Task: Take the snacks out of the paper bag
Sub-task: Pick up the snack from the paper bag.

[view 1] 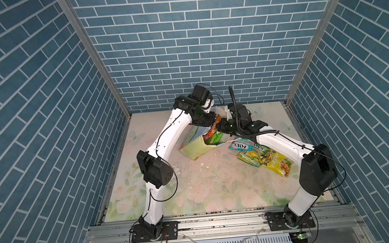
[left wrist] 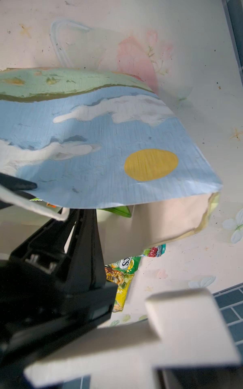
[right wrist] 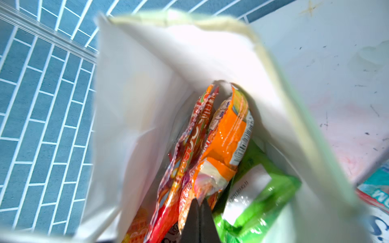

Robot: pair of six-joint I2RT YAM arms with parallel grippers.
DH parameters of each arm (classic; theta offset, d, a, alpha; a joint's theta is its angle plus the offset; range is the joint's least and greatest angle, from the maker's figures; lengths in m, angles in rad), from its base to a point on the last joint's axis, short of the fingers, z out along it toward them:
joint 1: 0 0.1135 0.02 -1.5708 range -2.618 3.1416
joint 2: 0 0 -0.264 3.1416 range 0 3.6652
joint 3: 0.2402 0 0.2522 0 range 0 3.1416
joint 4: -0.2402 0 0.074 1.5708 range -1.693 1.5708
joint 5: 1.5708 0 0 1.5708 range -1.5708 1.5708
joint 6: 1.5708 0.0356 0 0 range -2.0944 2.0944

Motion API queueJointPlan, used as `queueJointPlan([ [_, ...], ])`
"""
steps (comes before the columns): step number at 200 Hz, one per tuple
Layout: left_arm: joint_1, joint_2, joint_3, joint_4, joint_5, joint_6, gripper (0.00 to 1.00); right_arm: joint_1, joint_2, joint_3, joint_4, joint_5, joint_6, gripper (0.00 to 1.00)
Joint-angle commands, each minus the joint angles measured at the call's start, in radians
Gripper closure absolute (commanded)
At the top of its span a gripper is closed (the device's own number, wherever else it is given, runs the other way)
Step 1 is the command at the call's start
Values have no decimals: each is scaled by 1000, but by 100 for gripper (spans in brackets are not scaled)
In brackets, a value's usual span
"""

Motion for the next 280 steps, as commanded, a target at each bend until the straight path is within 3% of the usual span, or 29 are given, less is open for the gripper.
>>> queueJointPlan([
  [1,6,-29,-27,5,-20,13,97,-7,-61,-1,-8,45,-45,100],
  [46,4,-40,-39,12,-25,18,97,-14,-141,-5,-20,15,-106,100],
  [194,6,-95,-93,51,-31,32,97,-122,-324,-28,172,-325,-197,100],
  [240,6,-114,-109,61,-39,39,97,-145,-400,15,142,-293,-251,100],
  [280,6,-117,-109,70,-36,37,97,-175,-488,65,-17,-182,-332,100],
])
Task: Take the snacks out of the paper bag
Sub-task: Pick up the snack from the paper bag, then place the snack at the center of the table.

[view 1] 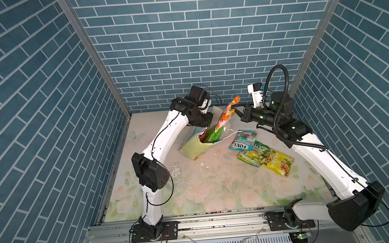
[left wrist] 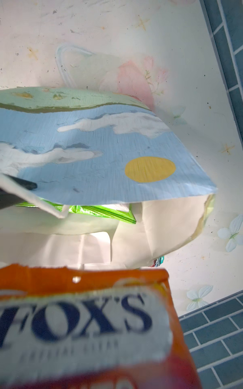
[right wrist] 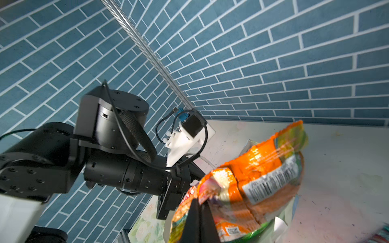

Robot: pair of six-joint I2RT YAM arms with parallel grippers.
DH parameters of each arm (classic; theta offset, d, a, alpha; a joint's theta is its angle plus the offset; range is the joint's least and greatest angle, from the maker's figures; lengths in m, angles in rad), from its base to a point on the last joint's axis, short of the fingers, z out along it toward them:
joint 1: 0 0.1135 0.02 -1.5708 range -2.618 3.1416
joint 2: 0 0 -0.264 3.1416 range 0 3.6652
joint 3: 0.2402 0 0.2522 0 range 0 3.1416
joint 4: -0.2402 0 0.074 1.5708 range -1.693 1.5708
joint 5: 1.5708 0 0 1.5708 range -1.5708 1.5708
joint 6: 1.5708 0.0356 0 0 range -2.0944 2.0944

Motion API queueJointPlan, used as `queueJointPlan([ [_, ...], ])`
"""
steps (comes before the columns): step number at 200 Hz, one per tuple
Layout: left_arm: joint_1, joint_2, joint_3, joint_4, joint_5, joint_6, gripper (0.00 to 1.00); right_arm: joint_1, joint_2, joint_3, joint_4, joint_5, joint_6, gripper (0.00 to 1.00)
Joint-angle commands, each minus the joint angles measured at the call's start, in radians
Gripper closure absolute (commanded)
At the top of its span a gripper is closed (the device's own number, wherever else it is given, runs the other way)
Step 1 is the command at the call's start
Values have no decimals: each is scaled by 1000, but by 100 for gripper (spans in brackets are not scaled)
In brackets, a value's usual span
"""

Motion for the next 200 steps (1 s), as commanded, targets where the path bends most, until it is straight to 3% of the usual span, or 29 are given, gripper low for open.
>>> queueJointPlan([
  [1,1,-39,-9,18,10,11,97,-17,-86,72,-55,85,-98,100],
  [49,2,-45,-12,20,3,17,97,-38,-192,117,-333,310,-196,100],
  [100,2,-36,-2,24,7,18,97,-49,-277,11,-560,493,-198,100],
  [148,1,-25,13,21,18,23,97,-48,-305,-215,-594,409,-93,100],
  [200,1,-31,-1,23,10,30,97,-48,-247,-378,-394,211,33,100],
])
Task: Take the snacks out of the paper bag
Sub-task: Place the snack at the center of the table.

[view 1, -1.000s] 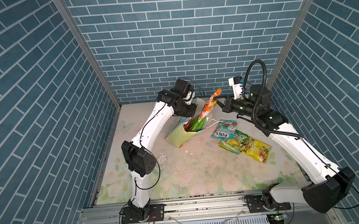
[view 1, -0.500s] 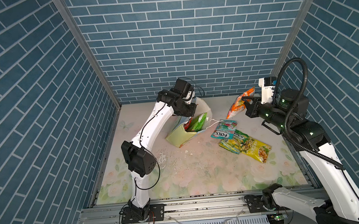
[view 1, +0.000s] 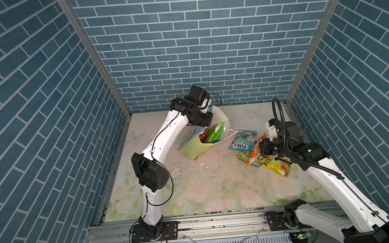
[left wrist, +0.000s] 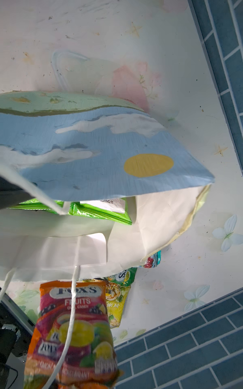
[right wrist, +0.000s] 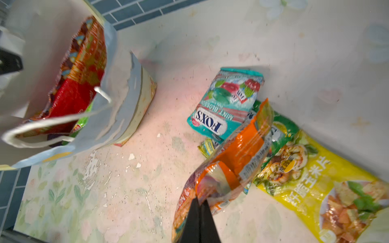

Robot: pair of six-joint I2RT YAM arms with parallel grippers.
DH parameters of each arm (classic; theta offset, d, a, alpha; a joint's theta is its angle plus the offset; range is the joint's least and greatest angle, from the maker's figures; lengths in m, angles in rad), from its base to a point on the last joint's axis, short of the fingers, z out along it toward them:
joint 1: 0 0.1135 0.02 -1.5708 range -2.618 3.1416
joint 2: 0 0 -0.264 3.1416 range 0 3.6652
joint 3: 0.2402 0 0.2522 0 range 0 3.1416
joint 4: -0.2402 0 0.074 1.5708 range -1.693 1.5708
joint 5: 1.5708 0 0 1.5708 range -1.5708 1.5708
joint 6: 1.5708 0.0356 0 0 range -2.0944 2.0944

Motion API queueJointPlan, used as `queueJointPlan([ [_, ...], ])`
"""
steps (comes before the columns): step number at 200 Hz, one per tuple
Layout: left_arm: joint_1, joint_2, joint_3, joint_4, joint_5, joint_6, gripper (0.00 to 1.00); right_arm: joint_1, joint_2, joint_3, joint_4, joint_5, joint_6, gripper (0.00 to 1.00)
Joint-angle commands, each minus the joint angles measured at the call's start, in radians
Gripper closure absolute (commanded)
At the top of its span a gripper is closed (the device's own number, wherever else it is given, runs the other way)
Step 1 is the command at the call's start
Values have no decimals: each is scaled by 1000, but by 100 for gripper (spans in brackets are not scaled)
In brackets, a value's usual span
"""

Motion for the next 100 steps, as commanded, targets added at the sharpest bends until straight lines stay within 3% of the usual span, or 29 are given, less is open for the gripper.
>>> queueJointPlan([
  [1,-1,-29,1,8,20,14,97,-1,24,-23,167,-129,88,100],
  [41,0,-18,11,12,27,14,97,7,122,-88,414,-331,195,100],
  [100,1,-7,26,8,31,17,96,24,325,-100,671,-472,289,100],
])
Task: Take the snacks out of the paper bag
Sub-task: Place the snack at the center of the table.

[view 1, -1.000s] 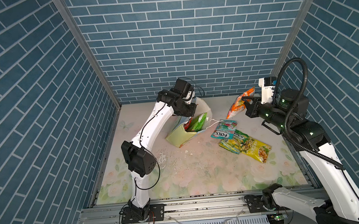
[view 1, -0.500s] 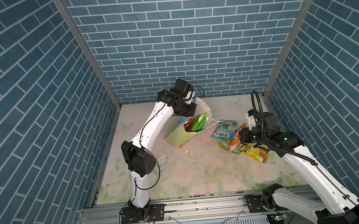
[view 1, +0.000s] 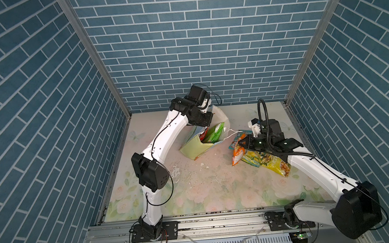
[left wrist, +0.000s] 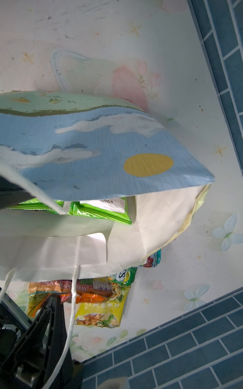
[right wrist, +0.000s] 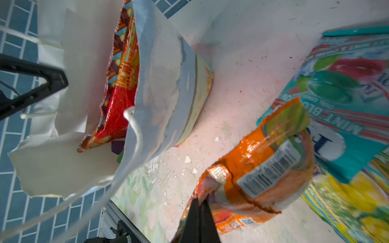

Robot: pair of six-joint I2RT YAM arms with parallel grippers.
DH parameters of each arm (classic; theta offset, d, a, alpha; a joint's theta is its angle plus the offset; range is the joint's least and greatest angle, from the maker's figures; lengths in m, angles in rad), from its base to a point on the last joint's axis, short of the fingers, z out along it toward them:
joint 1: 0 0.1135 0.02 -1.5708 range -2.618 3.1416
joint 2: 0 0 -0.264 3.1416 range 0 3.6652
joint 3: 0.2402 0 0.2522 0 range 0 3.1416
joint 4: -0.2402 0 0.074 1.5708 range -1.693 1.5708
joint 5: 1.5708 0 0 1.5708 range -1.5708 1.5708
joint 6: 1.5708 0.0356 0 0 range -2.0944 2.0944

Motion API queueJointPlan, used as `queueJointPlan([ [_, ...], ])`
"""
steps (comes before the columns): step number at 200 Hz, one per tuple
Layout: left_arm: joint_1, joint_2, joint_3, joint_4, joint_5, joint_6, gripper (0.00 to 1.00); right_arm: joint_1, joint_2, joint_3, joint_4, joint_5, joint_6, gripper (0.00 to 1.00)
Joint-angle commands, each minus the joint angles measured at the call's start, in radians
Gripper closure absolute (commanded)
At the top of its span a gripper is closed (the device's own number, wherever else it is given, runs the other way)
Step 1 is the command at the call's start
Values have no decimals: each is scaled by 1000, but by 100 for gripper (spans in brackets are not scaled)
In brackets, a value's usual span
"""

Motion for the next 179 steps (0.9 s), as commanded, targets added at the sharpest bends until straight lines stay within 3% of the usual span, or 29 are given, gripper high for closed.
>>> queueJointPlan([
  [1,1,-7,27,7,28,15,96,12,70,-14,221,-120,94,100],
  [29,1,-9,27,4,27,17,96,33,139,-50,326,-168,162,100],
  [51,0,-9,29,-1,28,17,96,34,154,-86,303,-191,180,100],
  [124,0,2,51,-19,33,36,97,27,64,-99,-166,-72,5,100],
  [179,2,-1,49,-23,28,43,97,27,38,-147,-270,-14,-5,100],
])
